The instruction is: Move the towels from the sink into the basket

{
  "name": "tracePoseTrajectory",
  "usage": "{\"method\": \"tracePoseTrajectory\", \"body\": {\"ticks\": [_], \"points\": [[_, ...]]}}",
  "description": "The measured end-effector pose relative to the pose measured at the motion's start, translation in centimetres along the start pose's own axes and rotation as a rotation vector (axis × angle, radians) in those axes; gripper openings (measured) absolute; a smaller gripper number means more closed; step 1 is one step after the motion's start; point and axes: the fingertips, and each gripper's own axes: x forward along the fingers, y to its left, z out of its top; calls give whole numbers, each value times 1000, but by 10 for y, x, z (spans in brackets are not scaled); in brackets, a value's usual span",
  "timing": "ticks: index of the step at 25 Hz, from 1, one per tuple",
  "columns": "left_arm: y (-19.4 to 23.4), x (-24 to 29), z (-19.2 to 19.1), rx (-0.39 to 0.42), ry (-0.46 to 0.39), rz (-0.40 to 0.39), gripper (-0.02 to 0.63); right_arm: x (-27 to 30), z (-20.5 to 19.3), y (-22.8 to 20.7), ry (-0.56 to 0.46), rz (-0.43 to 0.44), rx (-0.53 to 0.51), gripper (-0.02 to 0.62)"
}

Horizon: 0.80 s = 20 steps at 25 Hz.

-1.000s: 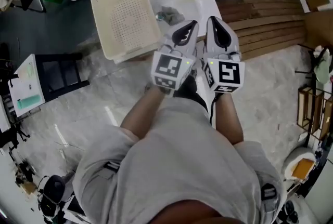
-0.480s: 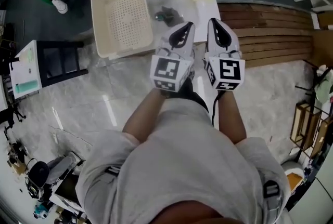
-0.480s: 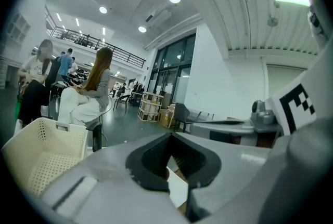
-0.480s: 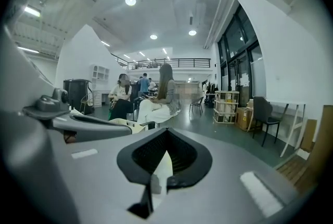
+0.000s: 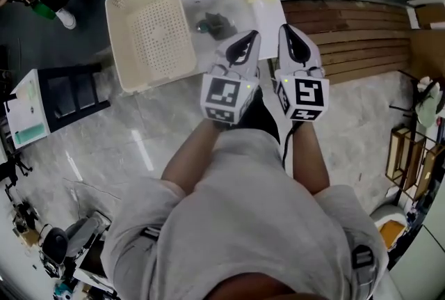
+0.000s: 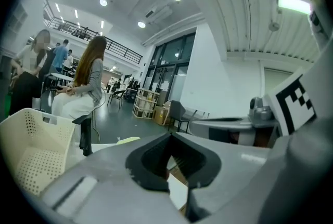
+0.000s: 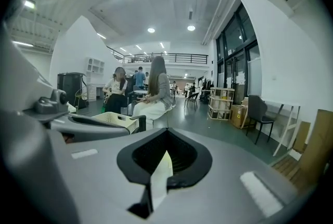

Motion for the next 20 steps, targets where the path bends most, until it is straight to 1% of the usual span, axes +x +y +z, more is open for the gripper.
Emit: {"method": "tracePoseTrajectory", "body": {"ticks": [3, 10, 14, 20], "points": [[13, 31, -6, -8, 18, 32, 20, 29, -6, -23, 8, 23, 2, 6], [36, 107, -13, -45, 65, 120, 20, 100, -15, -71, 60, 113, 11, 6], [48, 138, -22, -74, 90, 159, 20, 130, -26, -89, 94, 160, 17, 6], [65, 172, -42, -93, 146, 213, 20, 168, -54, -106, 149, 222, 43, 6]]}}
